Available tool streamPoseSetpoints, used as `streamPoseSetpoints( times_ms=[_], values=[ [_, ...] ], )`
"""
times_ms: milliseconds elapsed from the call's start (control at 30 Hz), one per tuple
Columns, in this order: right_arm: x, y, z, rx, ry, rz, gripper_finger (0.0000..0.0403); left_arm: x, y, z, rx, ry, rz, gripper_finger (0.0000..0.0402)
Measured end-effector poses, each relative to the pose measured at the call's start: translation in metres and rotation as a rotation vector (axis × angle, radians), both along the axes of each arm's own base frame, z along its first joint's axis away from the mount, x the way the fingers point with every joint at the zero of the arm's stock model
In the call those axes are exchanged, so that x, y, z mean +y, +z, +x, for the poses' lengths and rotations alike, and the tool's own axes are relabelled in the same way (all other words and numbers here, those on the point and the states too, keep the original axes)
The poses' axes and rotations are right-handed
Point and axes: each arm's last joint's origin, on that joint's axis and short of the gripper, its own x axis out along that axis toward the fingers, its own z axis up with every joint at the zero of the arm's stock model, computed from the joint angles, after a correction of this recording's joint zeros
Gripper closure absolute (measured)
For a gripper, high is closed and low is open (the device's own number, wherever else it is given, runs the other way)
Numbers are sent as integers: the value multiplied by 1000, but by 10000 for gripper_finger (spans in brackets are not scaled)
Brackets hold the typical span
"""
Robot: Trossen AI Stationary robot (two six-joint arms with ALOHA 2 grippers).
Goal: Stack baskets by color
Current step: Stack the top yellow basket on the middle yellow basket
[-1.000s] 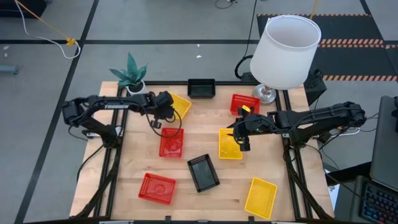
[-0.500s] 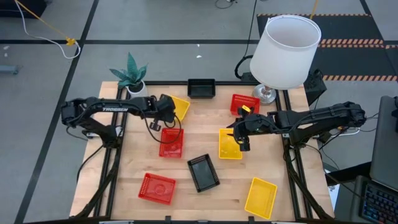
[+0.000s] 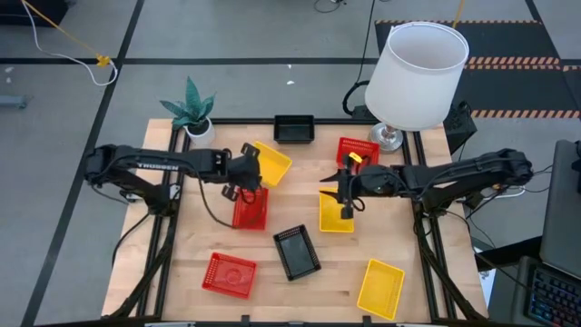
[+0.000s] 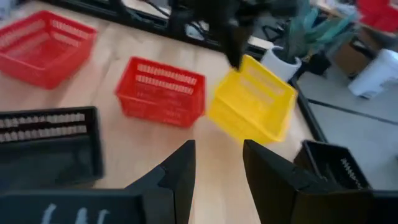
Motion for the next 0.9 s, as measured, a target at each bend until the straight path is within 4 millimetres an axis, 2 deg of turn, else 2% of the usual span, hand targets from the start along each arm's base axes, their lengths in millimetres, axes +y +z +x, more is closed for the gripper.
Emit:
streamPoseSetpoints(
  times_ms=[233,433,733,900],
  values=[
    [4,-5,17,26,-11,-13,273,-32,8,12,-119,-88,58,393],
    [16,2,29,20,33,-22,273,-49,15,19,-227,-130,108,393],
    [33,9,39,26,105,-60,272,-58,15,23,-249,-185,120,390],
    [37,10,38,20,121,-61,248,-62,10,27,-241,-209,103,393]
  ],
)
